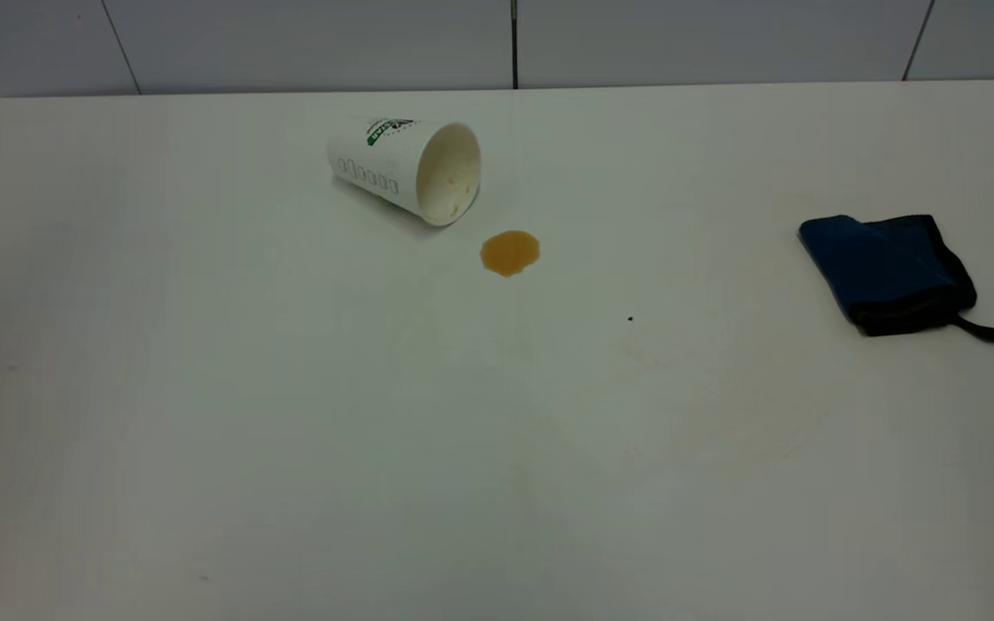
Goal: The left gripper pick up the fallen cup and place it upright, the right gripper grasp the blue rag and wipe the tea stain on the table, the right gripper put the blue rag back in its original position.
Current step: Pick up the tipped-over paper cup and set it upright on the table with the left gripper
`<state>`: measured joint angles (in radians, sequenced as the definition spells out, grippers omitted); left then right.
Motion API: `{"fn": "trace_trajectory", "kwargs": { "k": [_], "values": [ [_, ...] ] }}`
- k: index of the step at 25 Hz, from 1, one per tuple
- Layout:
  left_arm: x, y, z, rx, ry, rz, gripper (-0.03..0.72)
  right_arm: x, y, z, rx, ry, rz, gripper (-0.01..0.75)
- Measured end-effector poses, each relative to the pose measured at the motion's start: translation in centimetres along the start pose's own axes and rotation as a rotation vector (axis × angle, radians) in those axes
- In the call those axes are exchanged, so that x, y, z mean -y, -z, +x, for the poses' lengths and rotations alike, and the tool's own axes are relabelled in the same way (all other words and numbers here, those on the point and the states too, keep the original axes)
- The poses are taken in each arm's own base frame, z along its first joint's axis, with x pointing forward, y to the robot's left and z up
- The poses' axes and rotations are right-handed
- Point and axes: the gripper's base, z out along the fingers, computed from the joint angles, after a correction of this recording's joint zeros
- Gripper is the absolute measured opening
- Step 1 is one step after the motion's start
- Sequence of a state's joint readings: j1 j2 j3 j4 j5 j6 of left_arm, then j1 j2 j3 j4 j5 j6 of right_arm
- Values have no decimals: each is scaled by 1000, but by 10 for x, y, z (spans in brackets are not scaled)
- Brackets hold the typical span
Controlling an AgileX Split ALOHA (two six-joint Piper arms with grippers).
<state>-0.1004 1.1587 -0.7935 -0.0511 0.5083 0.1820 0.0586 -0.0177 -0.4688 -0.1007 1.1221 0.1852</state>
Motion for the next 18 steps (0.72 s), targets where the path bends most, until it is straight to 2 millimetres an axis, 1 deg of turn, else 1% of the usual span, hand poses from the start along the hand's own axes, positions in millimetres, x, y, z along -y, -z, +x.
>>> {"fn": "trace_trajectory", "kwargs": {
  "k": [4, 6, 10, 13, 14, 15, 17, 18],
  "values": [
    [35, -53, -37, -28, -140, 56, 526, 0, 0, 0, 0, 0, 0, 240],
    [52, -86, -49, -80, -175, 58, 526, 0, 0, 0, 0, 0, 0, 240],
    [89, -147, -68, -144, -182, 26, 526, 0, 0, 0, 0, 0, 0, 240],
    [124, -191, -83, -145, -252, -25, 526, 0, 0, 0, 0, 0, 0, 240],
    [135, -205, -84, -154, -272, -43, 526, 0, 0, 0, 0, 0, 0, 240],
    [145, -214, -94, -129, -274, -65, 526, 0, 0, 0, 0, 0, 0, 240],
    [165, -239, -98, -118, -318, -107, 526, 0, 0, 0, 0, 0, 0, 240],
    [174, -247, -102, -103, -327, -121, 526, 0, 0, 0, 0, 0, 0, 240]
  ]
}}
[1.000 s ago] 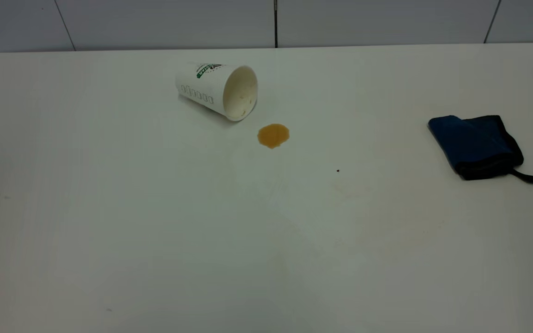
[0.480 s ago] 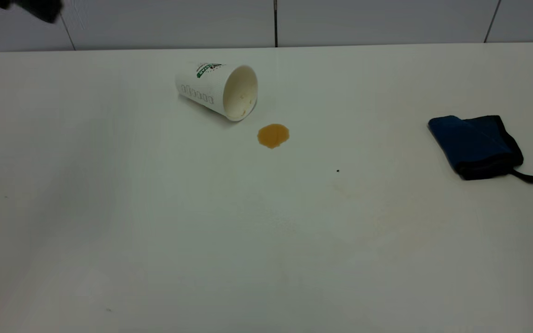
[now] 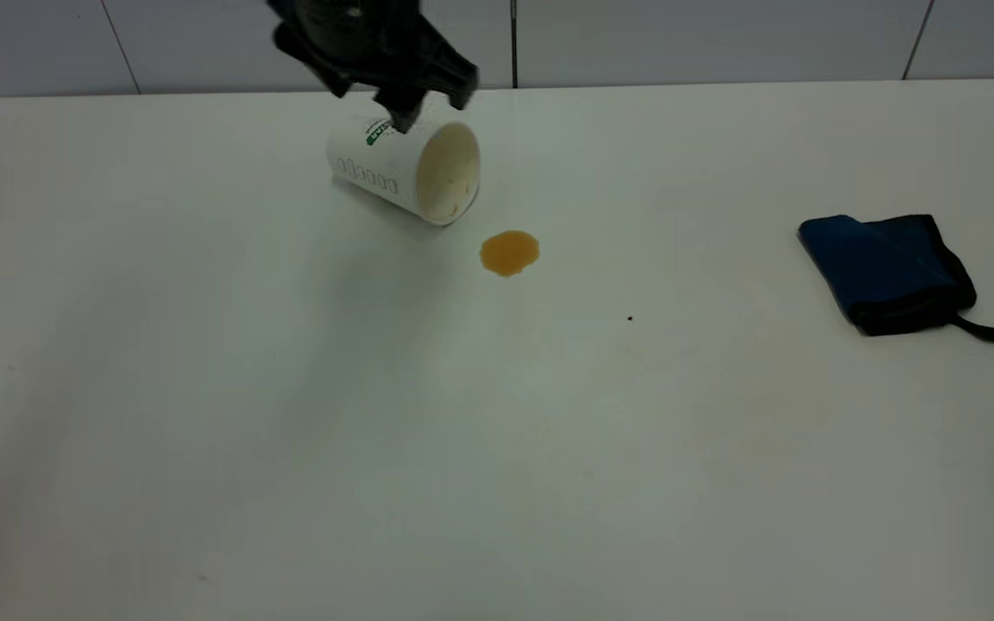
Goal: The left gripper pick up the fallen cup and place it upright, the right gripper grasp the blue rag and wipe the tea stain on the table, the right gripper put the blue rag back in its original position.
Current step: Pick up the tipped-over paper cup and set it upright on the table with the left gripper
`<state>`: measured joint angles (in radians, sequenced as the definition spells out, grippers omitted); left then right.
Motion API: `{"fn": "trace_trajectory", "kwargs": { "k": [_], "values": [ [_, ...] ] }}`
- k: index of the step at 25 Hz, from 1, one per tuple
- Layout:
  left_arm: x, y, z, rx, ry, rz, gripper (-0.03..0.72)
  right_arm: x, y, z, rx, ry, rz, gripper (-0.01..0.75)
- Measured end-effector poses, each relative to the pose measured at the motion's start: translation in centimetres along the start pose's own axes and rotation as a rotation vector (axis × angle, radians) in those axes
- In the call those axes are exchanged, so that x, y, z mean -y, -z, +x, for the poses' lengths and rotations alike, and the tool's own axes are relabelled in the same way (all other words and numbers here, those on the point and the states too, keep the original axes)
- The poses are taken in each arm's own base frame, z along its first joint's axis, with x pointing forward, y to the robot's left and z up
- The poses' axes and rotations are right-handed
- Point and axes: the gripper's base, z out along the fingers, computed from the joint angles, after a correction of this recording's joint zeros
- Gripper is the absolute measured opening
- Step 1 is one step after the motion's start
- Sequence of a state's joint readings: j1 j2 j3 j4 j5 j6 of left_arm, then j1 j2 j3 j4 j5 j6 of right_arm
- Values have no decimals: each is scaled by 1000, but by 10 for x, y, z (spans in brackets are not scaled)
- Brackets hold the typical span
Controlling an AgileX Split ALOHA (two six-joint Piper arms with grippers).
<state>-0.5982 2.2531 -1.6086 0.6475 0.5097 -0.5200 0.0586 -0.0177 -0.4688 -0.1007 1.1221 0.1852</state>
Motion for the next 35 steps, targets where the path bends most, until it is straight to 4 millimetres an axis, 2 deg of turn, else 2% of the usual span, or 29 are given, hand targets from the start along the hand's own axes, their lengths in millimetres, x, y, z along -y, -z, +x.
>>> {"fn": "trace_trajectory", "kwargs": {
  "k": [3, 7, 10, 19, 25, 35],
  "values": [
    [21, -27, -8, -3, -34, -43, 526, 0, 0, 0, 0, 0, 0, 240],
    [30, -52, -11, 9, -15, -91, 526, 0, 0, 0, 0, 0, 0, 240],
    [30, -62, -10, 28, 5, -141, 526, 0, 0, 0, 0, 0, 0, 240],
    [25, -65, -17, 131, 41, -220, 526, 0, 0, 0, 0, 0, 0, 240],
    [34, -83, -6, 115, 7, -203, 526, 0, 0, 0, 0, 0, 0, 240],
    [36, -104, 6, 115, -29, -271, 526, 0, 0, 0, 0, 0, 0, 240]
  ]
}}
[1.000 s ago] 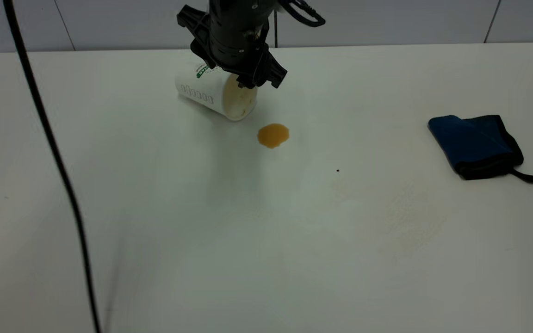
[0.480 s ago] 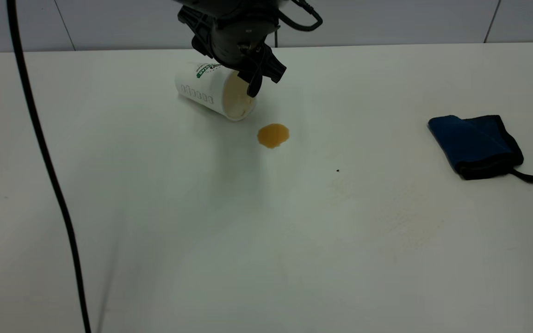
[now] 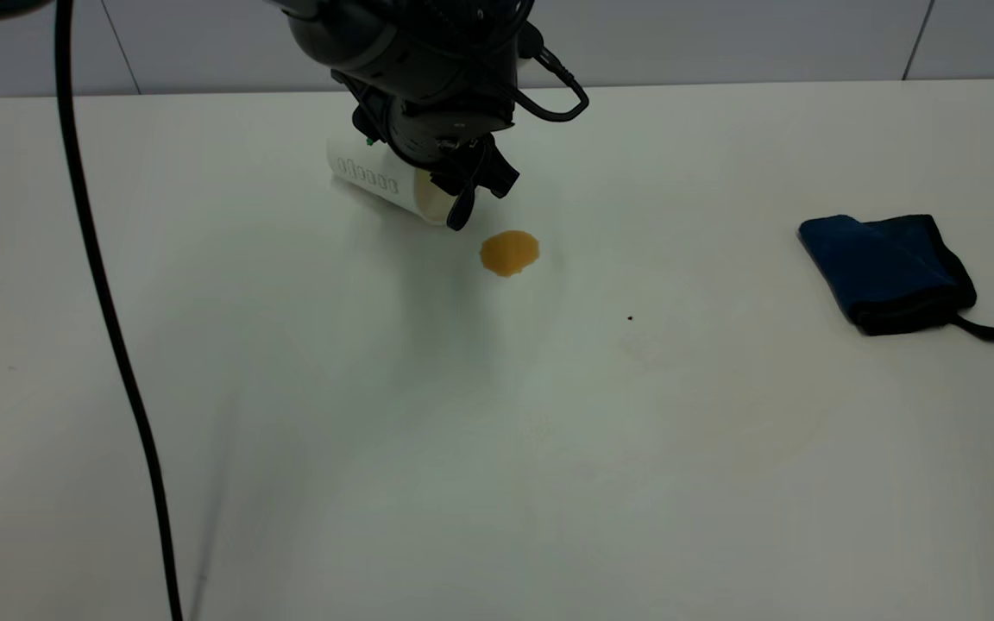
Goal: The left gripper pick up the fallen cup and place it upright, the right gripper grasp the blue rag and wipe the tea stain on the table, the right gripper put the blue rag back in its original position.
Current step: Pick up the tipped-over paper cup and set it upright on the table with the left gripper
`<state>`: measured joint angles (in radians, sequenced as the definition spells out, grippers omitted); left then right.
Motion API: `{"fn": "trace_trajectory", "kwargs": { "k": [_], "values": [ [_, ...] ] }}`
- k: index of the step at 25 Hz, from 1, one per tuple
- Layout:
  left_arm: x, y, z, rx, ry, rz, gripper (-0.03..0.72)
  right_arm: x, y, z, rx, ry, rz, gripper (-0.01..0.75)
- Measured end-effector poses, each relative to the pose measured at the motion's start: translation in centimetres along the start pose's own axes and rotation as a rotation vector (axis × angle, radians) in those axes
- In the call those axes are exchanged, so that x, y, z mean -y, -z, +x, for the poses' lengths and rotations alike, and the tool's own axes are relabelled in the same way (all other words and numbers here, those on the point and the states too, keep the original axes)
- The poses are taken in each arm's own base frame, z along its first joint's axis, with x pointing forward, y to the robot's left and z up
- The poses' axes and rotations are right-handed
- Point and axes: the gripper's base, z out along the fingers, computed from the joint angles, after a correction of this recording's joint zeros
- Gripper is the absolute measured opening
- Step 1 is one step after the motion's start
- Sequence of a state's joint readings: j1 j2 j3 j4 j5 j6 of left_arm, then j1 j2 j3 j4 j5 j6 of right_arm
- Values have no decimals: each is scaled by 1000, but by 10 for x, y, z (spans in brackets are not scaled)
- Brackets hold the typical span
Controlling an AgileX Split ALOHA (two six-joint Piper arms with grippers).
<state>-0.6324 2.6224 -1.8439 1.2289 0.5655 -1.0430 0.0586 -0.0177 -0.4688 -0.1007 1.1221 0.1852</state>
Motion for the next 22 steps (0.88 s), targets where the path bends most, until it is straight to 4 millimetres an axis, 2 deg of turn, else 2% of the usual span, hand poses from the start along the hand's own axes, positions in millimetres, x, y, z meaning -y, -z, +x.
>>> {"fn": "trace_trajectory", "kwargs": {
  "k": [6, 10, 14, 19, 22],
  "values": [
    [5, -9, 4, 56, -3, -38, 524, 0, 0, 0, 0, 0, 0, 240],
    [7, -15, 9, 69, 4, -70, 479, 0, 0, 0, 0, 0, 0, 240],
    [6, -19, 14, 61, 25, -124, 353, 0, 0, 0, 0, 0, 0, 240],
    [1, -18, 13, 68, 17, -179, 82, 0, 0, 0, 0, 0, 0, 240],
    [-5, -14, 9, 59, -5, -196, 18, 0, 0, 0, 0, 0, 0, 240]
  ]
}}
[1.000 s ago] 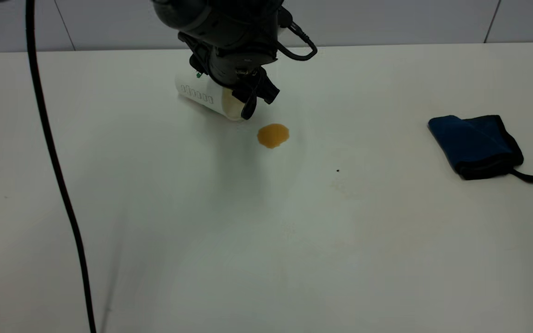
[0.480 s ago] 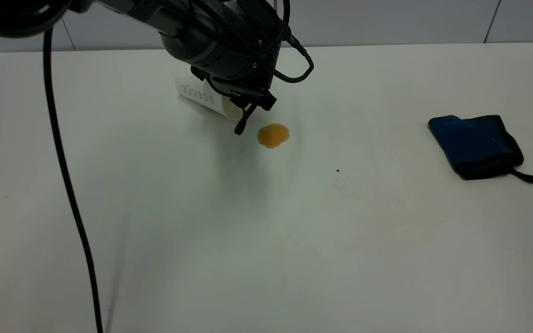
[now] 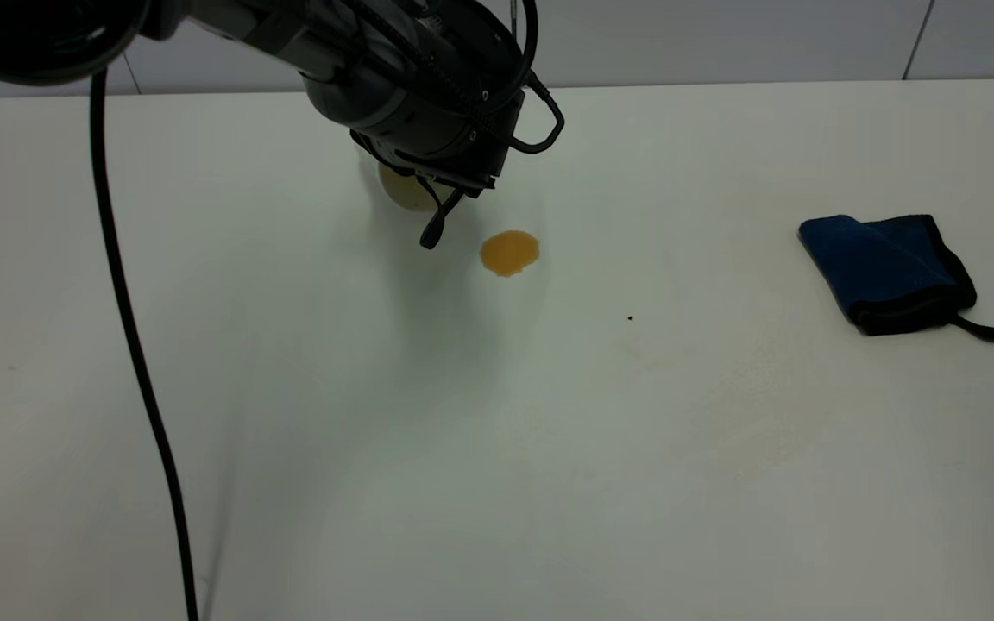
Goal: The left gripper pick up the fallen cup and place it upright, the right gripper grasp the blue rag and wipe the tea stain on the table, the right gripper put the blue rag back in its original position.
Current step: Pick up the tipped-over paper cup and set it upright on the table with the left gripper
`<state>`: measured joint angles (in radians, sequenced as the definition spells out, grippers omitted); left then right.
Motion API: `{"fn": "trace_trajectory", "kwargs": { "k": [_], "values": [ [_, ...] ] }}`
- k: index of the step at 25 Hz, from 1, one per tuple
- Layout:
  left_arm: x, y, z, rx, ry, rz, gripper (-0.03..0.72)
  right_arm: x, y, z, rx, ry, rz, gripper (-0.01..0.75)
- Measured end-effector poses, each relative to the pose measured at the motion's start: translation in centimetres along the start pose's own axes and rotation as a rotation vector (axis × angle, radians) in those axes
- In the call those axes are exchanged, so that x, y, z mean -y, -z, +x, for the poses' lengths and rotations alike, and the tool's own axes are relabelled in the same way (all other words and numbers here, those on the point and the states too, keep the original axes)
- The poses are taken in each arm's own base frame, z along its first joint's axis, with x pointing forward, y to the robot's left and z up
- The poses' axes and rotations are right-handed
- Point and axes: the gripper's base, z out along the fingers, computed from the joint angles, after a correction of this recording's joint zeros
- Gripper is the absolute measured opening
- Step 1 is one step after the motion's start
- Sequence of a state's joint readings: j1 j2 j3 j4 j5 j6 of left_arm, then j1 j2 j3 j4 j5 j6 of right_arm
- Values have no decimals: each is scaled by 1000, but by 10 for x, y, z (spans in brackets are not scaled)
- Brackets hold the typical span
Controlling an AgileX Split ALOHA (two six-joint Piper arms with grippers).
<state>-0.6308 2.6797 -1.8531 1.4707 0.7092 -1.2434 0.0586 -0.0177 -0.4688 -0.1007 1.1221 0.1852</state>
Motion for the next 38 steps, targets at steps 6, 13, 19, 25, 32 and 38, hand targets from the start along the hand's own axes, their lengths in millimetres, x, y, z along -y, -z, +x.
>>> {"fn": "trace_trajectory", "kwargs": {
  "k": [6, 13, 19, 25, 32, 38],
  "values": [
    [-55, 21, -32, -98, 18, 66, 5, 0, 0, 0, 0, 0, 0, 240],
    [-141, 27, -33, -350, 70, 481, 5, 0, 0, 0, 0, 0, 0, 240],
    [-162, 13, -14, -420, 175, 834, 5, 0, 0, 0, 0, 0, 0, 240],
    [-164, -1, -4, -452, 237, 838, 5, 0, 0, 0, 0, 0, 0, 240],
    [-136, -21, 19, -545, 257, 849, 5, 0, 0, 0, 0, 0, 0, 240],
    [-130, -26, 22, -546, 272, 848, 26, 0, 0, 0, 0, 0, 0, 240]
  ]
}}
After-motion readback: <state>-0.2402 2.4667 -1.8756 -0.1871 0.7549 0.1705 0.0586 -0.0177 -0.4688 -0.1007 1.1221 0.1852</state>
